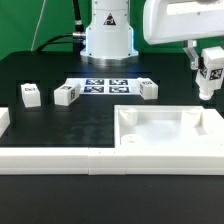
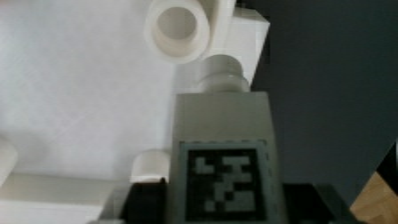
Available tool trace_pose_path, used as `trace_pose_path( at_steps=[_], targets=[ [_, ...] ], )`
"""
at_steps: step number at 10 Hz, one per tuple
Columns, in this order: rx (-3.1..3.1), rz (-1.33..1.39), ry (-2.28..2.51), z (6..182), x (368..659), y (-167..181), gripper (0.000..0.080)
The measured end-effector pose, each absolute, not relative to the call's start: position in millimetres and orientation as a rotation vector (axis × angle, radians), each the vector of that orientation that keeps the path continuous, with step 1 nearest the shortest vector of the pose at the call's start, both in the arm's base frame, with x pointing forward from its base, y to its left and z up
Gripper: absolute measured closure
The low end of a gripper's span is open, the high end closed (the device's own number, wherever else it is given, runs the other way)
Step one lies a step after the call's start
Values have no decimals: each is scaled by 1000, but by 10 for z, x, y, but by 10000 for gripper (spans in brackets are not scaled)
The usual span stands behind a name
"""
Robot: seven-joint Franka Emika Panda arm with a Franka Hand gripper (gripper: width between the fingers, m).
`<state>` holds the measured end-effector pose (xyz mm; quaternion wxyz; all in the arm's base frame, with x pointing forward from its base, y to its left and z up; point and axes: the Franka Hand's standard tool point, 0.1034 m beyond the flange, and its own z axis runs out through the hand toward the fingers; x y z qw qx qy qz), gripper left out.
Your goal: Assemble one leg
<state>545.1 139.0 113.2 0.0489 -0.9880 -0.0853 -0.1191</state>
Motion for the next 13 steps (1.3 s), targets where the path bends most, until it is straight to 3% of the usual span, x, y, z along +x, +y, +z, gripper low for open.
trace_pose_path(
  at_steps=[4,5,6,8,13],
  targets=[
    [-2991,-507,-308,1100,5695,1365,509],
    [-2966,-686,-348,1077,5823,1297,509],
    [-2983,-629,-376,964,5826,1236,509],
    [-2983,-675,-440,1022,5983,1126,509],
    [-2983,-675,-443,1007,6004,1125,509]
  ],
)
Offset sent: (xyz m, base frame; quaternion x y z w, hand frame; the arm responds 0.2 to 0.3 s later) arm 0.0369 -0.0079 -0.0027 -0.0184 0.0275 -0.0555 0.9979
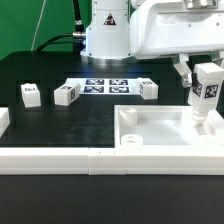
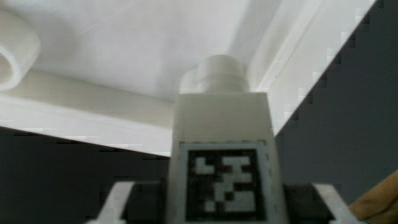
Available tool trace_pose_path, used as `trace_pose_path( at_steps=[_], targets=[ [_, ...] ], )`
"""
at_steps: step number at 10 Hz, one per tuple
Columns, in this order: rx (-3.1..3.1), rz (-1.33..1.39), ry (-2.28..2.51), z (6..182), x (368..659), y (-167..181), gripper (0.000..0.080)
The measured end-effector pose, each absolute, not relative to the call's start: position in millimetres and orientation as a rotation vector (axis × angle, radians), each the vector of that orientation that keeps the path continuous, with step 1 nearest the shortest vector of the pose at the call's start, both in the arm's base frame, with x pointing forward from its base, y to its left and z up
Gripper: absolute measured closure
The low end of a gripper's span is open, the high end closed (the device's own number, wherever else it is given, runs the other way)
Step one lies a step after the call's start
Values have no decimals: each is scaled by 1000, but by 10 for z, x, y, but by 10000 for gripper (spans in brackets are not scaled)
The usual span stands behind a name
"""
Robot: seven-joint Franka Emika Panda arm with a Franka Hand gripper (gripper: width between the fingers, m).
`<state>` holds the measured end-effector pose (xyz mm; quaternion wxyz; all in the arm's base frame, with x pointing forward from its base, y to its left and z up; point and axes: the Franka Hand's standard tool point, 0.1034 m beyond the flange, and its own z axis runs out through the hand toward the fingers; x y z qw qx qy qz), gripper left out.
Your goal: Assemble one leg
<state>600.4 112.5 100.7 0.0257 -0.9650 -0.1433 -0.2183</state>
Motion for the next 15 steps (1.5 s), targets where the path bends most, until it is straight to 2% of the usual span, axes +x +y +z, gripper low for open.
trace_pose_path(
  at_steps=[4,6,8,15],
  targets=[
    [-2969,-728,-460,1016,6353,1133,509],
    [-2969,-739,-477,955,6447,1094,509],
    [-2970,-725,-481,889,6406,1115,509],
    [-2957,-764,-495,885,6371,1214,509]
  ],
)
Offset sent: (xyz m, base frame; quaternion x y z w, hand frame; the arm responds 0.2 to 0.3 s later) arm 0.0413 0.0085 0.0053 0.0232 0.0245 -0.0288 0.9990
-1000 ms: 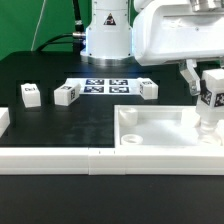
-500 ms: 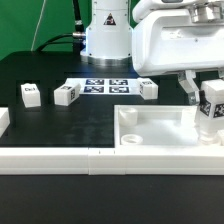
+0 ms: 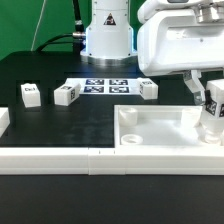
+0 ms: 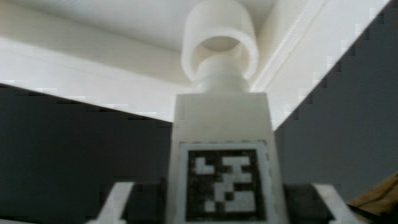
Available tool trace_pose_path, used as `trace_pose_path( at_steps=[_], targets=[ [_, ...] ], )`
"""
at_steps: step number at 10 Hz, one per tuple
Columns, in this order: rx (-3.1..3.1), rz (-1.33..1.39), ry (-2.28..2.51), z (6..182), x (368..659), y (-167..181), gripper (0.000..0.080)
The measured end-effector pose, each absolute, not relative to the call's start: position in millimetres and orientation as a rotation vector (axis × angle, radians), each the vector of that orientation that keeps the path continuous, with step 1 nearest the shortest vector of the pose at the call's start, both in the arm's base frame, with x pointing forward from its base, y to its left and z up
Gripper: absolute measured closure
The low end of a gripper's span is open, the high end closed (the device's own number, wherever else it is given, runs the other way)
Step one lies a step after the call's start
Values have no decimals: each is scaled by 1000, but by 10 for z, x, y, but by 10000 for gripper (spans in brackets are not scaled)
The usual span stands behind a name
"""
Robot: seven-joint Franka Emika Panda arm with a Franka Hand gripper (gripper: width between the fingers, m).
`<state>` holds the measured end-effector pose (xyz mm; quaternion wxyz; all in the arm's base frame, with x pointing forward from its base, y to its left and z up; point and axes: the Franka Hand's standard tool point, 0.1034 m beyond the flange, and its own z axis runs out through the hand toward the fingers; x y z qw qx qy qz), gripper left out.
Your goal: Assemble one leg
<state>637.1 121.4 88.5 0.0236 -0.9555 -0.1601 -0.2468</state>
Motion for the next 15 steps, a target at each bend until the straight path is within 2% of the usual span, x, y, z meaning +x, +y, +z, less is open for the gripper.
trace_pose_path(
  at_steps=[9,15],
  targets=[
    [-2942,-864,-494,878,6314,1202,509],
    [-2950,-843,-492,759,6262,1167,509]
  ],
)
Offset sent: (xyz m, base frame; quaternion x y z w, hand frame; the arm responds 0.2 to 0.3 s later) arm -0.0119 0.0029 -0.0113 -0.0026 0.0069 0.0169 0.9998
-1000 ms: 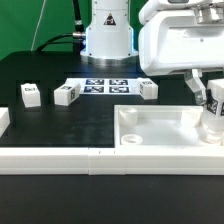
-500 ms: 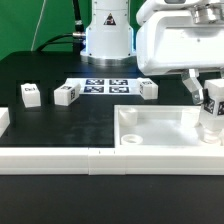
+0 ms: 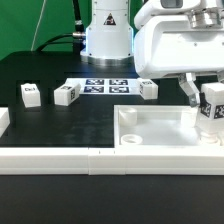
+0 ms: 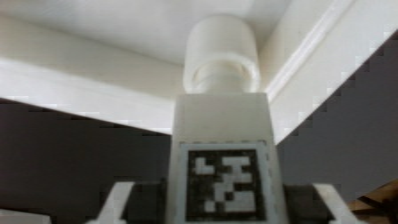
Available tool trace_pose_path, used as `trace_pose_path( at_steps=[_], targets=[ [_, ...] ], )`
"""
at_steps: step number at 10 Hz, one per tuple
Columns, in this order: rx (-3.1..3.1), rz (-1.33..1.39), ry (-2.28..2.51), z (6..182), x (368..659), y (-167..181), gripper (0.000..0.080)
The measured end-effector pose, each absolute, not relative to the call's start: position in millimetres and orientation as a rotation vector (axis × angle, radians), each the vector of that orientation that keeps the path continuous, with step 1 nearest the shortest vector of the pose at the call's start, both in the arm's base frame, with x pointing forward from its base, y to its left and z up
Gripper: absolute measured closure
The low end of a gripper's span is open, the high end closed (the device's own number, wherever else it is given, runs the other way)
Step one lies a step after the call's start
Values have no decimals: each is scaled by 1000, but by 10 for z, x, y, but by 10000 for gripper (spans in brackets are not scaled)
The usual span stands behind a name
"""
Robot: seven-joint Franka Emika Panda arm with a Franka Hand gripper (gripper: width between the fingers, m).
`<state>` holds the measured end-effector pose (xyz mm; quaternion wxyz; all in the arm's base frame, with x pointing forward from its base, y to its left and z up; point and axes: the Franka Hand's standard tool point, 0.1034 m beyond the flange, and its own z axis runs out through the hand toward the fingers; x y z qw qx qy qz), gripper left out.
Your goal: Assemble one leg
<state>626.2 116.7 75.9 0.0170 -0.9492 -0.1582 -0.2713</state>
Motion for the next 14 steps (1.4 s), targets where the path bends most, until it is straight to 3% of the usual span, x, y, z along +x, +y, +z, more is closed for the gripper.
trace_pose_path(
  at_steps=[5,6,7,8,9,14],
  targets=[
    [-2947,-848,-496,690,6250,1200,509],
    [-2948,-848,-496,689,6251,1199,395],
    [-2948,-848,-495,689,6250,1198,395],
    [-2948,-848,-496,689,6250,1198,259],
    [-2948,-848,-495,689,6250,1198,173],
    [-2948,-848,-495,699,6253,1197,150]
  ],
)
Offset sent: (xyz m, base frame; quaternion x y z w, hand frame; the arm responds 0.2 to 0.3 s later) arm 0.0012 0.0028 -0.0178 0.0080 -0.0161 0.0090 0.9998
